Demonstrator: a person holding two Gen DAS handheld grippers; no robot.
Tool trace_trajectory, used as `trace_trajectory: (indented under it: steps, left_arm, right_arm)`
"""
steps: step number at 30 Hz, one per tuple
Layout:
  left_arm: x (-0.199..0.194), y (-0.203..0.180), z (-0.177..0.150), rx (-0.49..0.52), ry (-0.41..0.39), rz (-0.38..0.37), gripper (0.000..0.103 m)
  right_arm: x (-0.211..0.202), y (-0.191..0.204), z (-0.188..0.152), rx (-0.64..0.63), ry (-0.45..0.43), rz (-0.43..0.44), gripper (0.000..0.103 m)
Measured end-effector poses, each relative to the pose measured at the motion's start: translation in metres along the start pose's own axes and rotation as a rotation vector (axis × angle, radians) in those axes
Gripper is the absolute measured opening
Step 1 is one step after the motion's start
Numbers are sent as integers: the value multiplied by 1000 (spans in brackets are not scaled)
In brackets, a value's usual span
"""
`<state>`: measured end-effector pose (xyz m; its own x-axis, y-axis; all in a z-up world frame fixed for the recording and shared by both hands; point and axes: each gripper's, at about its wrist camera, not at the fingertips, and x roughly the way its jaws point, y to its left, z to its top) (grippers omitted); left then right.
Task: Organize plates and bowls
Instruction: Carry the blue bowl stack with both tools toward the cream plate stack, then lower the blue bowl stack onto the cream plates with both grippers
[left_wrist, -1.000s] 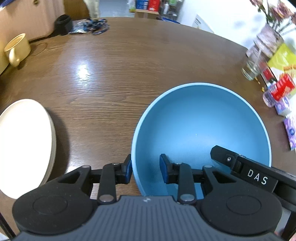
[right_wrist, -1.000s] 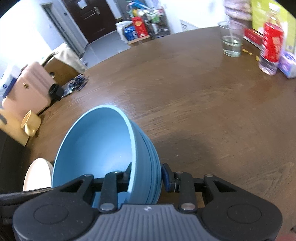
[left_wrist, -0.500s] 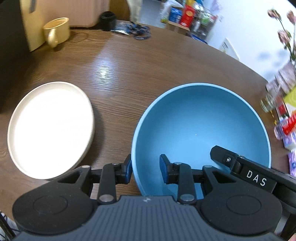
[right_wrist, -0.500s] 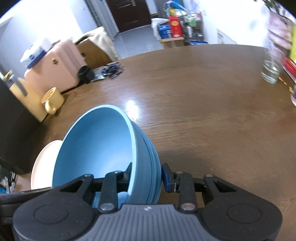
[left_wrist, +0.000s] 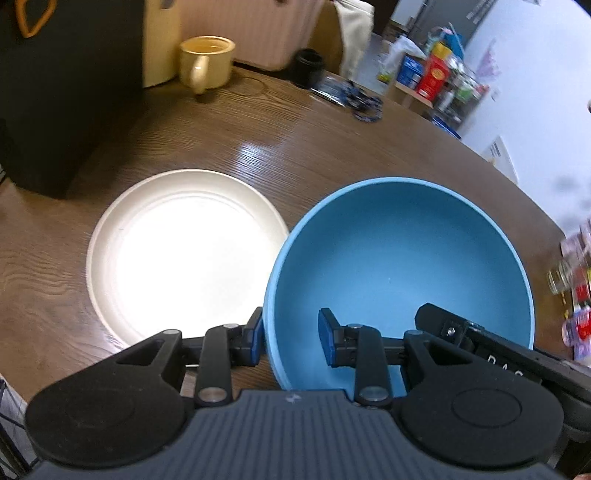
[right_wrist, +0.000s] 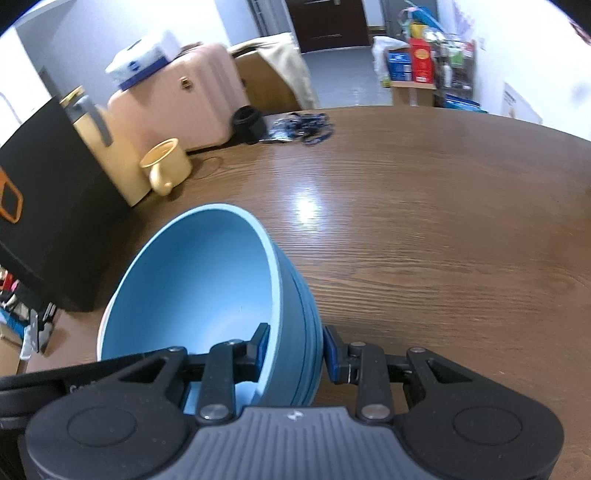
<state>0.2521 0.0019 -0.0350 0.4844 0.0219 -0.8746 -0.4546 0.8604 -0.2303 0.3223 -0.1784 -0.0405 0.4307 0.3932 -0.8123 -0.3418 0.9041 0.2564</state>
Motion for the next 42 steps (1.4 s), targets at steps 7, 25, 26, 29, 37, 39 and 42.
trace_trajectory:
  steps: [7,25,26,29,37,39,42]
  left_arm:
    - [-6,40,13,-60,-17,20,30]
    - [22,113,56,-50,33,38,30]
    - [25,115,58,-40,39,36,30]
    - [31,119,64,-10,52,29,30]
    - [45,128,69,55,86,5,30]
    - [46,126,69,85,86,8,30]
    - [45,121,67,116,90,16,31]
  right_arm:
    - [14,44,9,-56,14,30,29]
    - [68,112,14,-26,66,46,29]
    - [71,114,14,-17,67,43,29]
    - [78,116,12,15,67,36,29]
    - [87,122,3,76,57,-3,29]
    - [88,123,2,87,46,-9,29]
    - [88,120,0,113,36,-9,28]
